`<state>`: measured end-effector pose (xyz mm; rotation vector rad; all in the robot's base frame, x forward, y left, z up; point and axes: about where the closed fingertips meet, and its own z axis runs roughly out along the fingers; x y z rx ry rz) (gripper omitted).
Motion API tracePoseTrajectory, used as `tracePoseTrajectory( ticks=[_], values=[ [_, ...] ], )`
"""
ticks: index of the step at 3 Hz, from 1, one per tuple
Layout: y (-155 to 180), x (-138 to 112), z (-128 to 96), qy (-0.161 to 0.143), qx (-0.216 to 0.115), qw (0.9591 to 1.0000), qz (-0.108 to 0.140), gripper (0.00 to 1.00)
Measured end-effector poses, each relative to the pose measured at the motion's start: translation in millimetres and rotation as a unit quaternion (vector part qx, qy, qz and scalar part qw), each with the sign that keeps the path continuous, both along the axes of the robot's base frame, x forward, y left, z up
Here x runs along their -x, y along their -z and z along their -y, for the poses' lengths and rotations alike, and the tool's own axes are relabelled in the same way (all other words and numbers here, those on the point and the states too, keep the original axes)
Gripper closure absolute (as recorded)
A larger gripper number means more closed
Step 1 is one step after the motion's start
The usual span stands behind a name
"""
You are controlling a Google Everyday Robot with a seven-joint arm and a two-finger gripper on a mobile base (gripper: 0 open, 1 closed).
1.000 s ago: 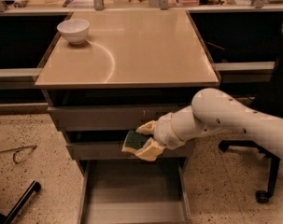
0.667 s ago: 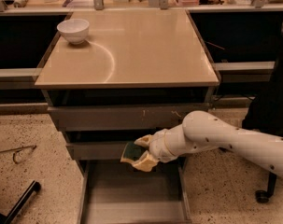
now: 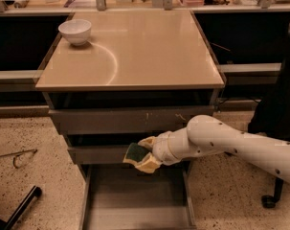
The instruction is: Place sponge into bottom drawer
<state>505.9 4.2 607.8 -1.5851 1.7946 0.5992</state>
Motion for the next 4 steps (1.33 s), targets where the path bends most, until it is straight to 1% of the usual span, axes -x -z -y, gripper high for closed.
tracePoseTrajectory(
  ticks=[1, 2, 3, 4],
  values=[
    [34, -12, -10, 0.005, -0.022, 0.9997, 0.003, 1.00],
    [110, -35, -34, 0.018, -0.043, 0.9987, 0.021, 1.00],
    [180, -61, -55, 0.042, -0.049, 0.9974, 0.032, 1.00],
    [219, -60, -60, 0.063, -0.047, 0.9967, 0.022, 1.00]
  ],
)
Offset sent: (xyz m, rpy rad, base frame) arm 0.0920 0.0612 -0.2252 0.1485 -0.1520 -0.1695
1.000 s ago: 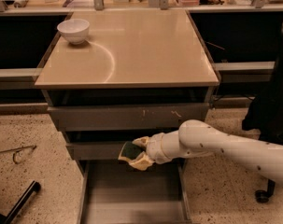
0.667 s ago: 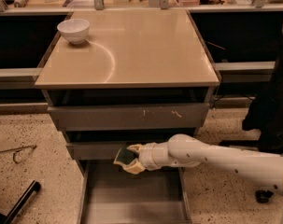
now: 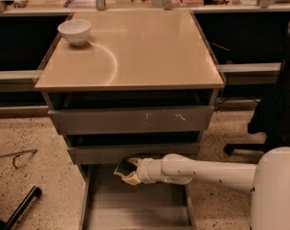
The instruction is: Place sponge into bottom drawer
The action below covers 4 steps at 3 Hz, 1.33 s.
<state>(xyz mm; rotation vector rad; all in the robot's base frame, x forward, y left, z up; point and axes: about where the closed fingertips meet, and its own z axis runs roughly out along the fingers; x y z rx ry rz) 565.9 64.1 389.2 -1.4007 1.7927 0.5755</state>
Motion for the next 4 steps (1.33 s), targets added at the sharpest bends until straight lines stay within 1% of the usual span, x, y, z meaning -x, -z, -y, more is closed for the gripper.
tracePoseTrajectory(
  ticks=[1, 2, 3, 4],
  values=[
    [0, 0, 0, 0.000, 0.000, 1.0000, 0.000, 1.00],
    [18, 0, -4, -0.003, -0.019, 0.9998, -0.006, 1.00],
    [70, -2, -1, 0.018, -0.049, 0.9984, -0.024, 1.00],
    [137, 19, -6, 0.030, -0.072, 0.9945, -0.071, 1.00]
  ],
)
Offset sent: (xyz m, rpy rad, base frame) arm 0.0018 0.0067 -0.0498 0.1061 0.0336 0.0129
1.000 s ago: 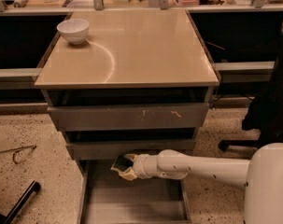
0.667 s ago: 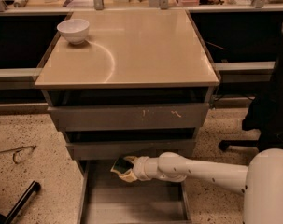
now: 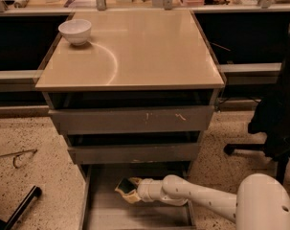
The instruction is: Place sponge into bottom drawer
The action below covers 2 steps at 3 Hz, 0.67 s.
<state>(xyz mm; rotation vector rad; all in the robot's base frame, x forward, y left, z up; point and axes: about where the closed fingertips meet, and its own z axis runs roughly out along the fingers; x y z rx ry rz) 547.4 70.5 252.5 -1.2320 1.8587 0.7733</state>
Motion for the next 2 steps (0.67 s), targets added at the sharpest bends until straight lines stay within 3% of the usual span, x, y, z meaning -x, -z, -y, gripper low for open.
tracePoseTrajectory(
  ticks=[1, 2],
  values=[
    [42, 18, -6, -0.001, 0.008, 0.9994, -0.033, 1.00],
    [66, 31, -15, -0.005, 0.048, 0.9978, -0.046, 1.00]
  ],
)
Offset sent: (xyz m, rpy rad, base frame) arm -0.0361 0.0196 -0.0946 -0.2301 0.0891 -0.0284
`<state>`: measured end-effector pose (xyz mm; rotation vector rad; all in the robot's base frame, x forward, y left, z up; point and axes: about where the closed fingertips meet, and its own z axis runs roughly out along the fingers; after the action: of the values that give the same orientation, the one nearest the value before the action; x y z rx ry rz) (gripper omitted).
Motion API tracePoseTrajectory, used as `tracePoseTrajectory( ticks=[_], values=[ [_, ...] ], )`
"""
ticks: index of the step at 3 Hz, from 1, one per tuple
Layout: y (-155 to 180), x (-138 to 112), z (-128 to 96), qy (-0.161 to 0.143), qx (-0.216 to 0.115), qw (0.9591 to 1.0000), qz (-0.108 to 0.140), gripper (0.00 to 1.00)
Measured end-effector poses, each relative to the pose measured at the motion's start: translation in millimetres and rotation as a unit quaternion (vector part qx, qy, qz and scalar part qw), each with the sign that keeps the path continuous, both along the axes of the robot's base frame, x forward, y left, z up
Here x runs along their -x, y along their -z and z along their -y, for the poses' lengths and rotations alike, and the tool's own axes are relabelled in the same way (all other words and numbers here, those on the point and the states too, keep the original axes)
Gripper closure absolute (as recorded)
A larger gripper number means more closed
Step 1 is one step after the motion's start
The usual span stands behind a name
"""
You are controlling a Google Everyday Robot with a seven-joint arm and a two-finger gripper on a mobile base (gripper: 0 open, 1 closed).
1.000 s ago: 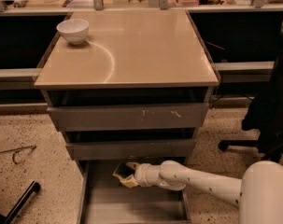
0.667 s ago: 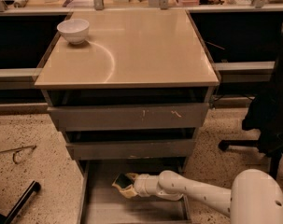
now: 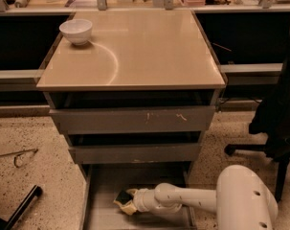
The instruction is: Place sponge into bottom drawer
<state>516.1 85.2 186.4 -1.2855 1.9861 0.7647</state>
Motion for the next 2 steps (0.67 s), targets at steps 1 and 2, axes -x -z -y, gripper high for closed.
tracePoseTrajectory(
  ticks=[1, 2],
  values=[
    [23, -2, -8, 0.005, 0.008, 0.9999, 0.011, 1.00],
    [45, -15, -17, 0.013, -0.014, 0.9995, 0.026, 1.00]
  ],
)
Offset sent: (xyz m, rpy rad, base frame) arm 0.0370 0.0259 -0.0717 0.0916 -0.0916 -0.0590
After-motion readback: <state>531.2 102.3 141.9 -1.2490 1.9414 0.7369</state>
